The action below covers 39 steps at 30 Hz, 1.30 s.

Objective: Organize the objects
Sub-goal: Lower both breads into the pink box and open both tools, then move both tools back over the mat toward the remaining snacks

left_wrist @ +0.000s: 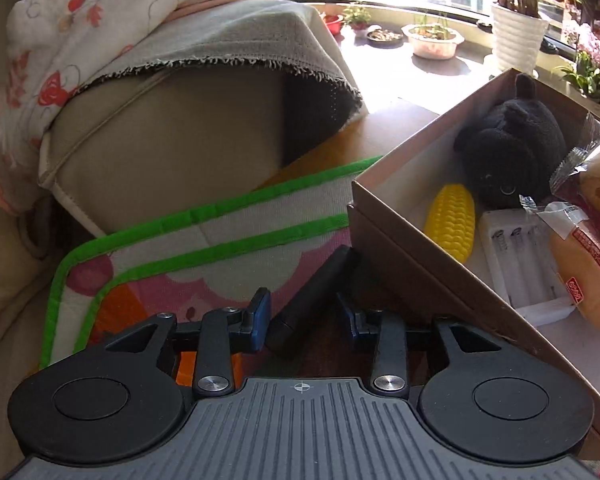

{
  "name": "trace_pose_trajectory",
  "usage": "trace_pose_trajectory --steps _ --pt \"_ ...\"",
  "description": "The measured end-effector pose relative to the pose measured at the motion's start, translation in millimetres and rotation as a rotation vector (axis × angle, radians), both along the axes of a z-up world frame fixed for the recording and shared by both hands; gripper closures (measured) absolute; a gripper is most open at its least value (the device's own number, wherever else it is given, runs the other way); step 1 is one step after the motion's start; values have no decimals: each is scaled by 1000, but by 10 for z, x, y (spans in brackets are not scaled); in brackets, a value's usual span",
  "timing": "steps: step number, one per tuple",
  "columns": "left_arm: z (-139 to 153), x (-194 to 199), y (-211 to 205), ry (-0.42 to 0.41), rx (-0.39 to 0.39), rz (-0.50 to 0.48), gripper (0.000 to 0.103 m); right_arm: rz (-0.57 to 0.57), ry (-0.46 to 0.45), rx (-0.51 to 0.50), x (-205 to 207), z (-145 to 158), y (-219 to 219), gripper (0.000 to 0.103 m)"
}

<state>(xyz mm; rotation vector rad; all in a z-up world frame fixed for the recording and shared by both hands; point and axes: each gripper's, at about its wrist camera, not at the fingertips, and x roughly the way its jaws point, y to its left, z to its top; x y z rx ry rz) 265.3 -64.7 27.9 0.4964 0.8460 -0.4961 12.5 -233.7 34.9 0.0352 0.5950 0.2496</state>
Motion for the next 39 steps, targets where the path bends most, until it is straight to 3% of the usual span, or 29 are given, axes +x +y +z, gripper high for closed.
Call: trace_pose_trajectory --steps 6,10,15,19,23,28,31,34,39 --pt "22 -77 25 26 -24 5 79 4 18 -1 20 -17 16 10" --pt "71 -325 107 43 -32 -11 80 -11 25 -13 37 -22 29 10" --pt "120 -844 374 76 -131 -16 80 -24 16 -46 19 -14 67 10" --pt "68 -1444 610 99 -239 36 80 -35 20 -62 18 1 80 10" --pt "38 -2006 872 107 -356 98 80 10 69 -10 42 113 117 10" --pt "12 -2406 1297 27 -396 271 80 125 -18 -115 141 534 551 10" --pt "-24 -2488 1561 18 -466 361 80 218 -5 -161 484 814 1006 10" --pt "-57 -2525 1652 6 -524 385 80 265 85 -117 1001 906 1356 10" --pt "-136 -2619 1707 -30 -576 392 80 161 245 -107 2073 599 1844 10"
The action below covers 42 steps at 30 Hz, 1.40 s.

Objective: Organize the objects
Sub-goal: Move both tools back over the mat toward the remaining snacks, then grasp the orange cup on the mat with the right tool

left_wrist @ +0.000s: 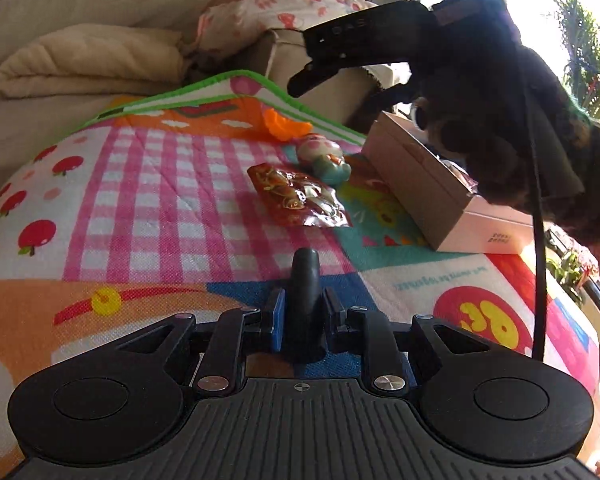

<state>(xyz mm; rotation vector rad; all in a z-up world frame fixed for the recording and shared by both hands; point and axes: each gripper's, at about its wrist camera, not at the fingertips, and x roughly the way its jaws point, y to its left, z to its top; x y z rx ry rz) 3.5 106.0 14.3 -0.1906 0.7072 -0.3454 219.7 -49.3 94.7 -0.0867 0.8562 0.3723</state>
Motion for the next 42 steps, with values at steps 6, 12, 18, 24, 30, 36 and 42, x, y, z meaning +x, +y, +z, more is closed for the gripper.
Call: trace_pose_trajectory --steps 6,12,18,24,30,36,42 --pt "-71 -50 84 -26 -73 13 80 -58 73 -151 665 -432 353 10" --pt "-90 -40 153 -13 -127 15 80 -29 156 -135 600 -503 202 51" --pt "-109 -19 205 3 -165 12 80 53 159 -165 -165 -417 -9 51" --pt "-79 -48 123 -13 -112 13 80 84 -58 -187 -987 -28 -267 51" --pt "-15 -123 -100 -17 -22 47 80 59 -118 -94 -1670 148 -847 51" --pt "58 -250 -508 16 68 35 80 92 -77 -150 -2122 -261 -1287 51" --pt "58 -315 -899 8 152 69 79 111 -93 -158 -2498 -445 -1612 50"
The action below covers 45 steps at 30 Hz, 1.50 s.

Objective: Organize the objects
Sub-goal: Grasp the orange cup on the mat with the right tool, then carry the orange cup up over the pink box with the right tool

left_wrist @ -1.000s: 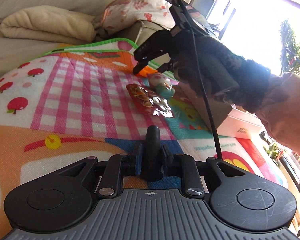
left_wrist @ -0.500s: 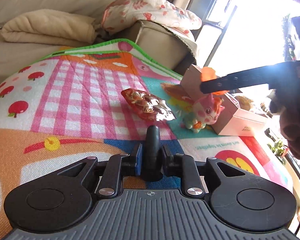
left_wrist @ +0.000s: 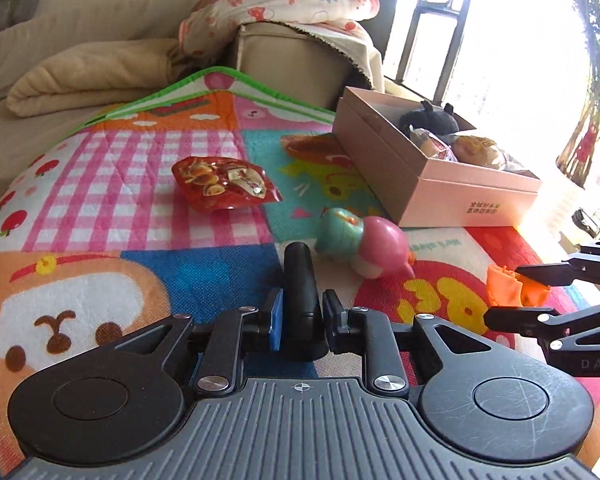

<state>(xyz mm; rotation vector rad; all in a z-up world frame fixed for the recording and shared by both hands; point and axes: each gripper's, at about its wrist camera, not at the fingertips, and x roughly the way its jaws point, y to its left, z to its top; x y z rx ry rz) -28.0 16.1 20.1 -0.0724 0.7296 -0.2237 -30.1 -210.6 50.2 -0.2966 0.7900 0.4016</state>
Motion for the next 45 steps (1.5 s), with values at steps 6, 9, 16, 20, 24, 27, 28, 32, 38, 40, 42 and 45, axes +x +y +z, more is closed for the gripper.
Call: trace_pose_trajectory --steps 6,9,16,20,24,27,28,32,38,40,42,45 --pt "16 26 -32 10 40 -42 78 -115 -43 18 -152 -123 -130 20" --pt "27 23 -27 22 52 -69 78 -186 -72 21 -189 -133 -125 18" --pt "9 -90 28 11 31 -76 78 -285 -130 -78 -193 -139 -148 9" --pt "6 -105 29 6 29 -74 78 -245 -68 40 -166 -72 -143 6" --pt "18 -82 25 16 32 -70 78 -259 -44 90 -23 -100 -57 6" --pt "21 -82 13 17 44 -71 78 -280 -13 118 90 -134 -38 11" --pt "20 -80 11 17 47 -70 78 -288 -5 115 110 -146 -30 13" --pt "15 -84 6 18 50 -62 78 -282 4 105 69 -125 1 44" --pt "8 -106 -22 11 70 -61 78 -250 -45 92 -176 12 31 44" --pt "9 -122 -27 9 74 -59 78 -245 -62 88 -251 55 32 44" --pt "11 -152 -26 10 76 -57 78 -243 -81 82 -327 91 31 44" --pt "14 -229 -23 9 83 -60 78 -241 -103 85 -437 131 20 44"
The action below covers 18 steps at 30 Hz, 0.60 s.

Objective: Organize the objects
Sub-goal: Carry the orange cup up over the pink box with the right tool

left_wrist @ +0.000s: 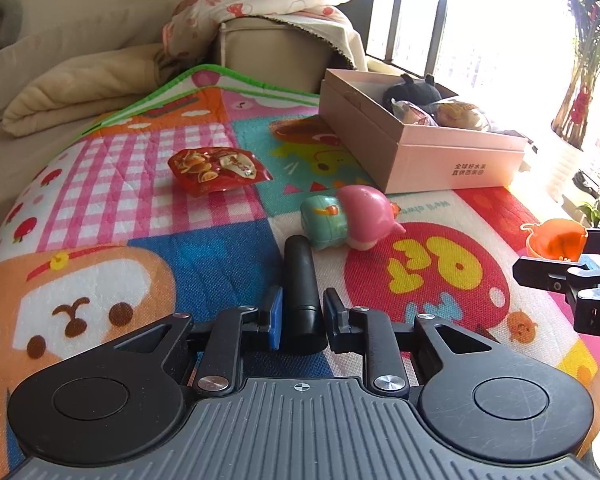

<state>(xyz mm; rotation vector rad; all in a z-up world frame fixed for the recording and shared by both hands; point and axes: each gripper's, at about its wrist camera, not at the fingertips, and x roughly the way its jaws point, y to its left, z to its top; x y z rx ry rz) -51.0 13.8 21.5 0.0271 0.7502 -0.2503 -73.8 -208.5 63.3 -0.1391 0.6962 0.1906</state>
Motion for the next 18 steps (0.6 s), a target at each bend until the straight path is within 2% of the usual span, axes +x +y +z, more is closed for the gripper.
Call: trace_pose_trajectory --steps 4,10,14,16,18 --pt "-1 -56 -17 -7 16 -1 78 3 -20 6 -133 14 -47 44" --pt "-11 -18 24 -9 -21 2 79 -11 -27 18 -186 -9 -107 44" --pt "4 -117 3 -22 16 -45 79 -22 -36 19 -191 -19 -139 44" --pt "38 -170 23 10 -14 -86 79 -26 -44 15 -190 -18 -167 44" --pt "80 -208 55 51 -75 -123 80 -33 -48 15 -169 -13 -215 44"
